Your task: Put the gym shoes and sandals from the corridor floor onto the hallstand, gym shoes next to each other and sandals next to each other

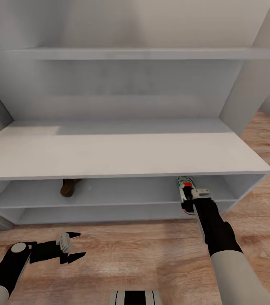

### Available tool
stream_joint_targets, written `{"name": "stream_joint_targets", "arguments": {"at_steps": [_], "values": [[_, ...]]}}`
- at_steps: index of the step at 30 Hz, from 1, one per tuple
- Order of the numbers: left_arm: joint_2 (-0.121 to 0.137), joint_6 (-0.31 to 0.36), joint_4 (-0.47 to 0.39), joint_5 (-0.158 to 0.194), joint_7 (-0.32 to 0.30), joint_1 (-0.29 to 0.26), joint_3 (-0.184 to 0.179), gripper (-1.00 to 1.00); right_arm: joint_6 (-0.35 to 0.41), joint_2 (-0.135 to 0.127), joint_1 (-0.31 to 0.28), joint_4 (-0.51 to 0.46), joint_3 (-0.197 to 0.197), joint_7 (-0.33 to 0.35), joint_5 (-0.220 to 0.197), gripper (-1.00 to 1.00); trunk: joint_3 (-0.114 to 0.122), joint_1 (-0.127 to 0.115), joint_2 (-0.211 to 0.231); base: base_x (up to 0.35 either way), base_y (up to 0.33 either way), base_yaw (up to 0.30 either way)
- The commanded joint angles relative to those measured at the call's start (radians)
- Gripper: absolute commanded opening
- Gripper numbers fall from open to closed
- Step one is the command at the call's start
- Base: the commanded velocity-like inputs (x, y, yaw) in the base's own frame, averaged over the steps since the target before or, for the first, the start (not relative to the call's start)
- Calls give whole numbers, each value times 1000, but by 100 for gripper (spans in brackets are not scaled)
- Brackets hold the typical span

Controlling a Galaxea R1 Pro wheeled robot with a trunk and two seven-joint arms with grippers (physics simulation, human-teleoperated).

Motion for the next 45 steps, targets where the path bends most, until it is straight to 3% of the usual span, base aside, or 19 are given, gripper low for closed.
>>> {"name": "stream_joint_targets", "arguments": {"at_steps": [1,33,42,45], "values": [[-1,-10,-1,-8,-3,-1,4,100,3,1,0,0,-2,1,1,-100,-1,0,0,268,0,0],[-1,-11,15,-11,-3,-1,3,100,3,0,0,2,-2,1,1,-100,-1,0,0,81,0,0],[-3,-12,22,-65,-3,-1,0,100,3,0,-1,2,-2,1,1,-100,-1,0,0,97,0,0],[-4,-33,31,-95,-3,-1,-19,100,3,0,0,2,-2,1,1,-100,-1,0,0,2,0,0]]}}
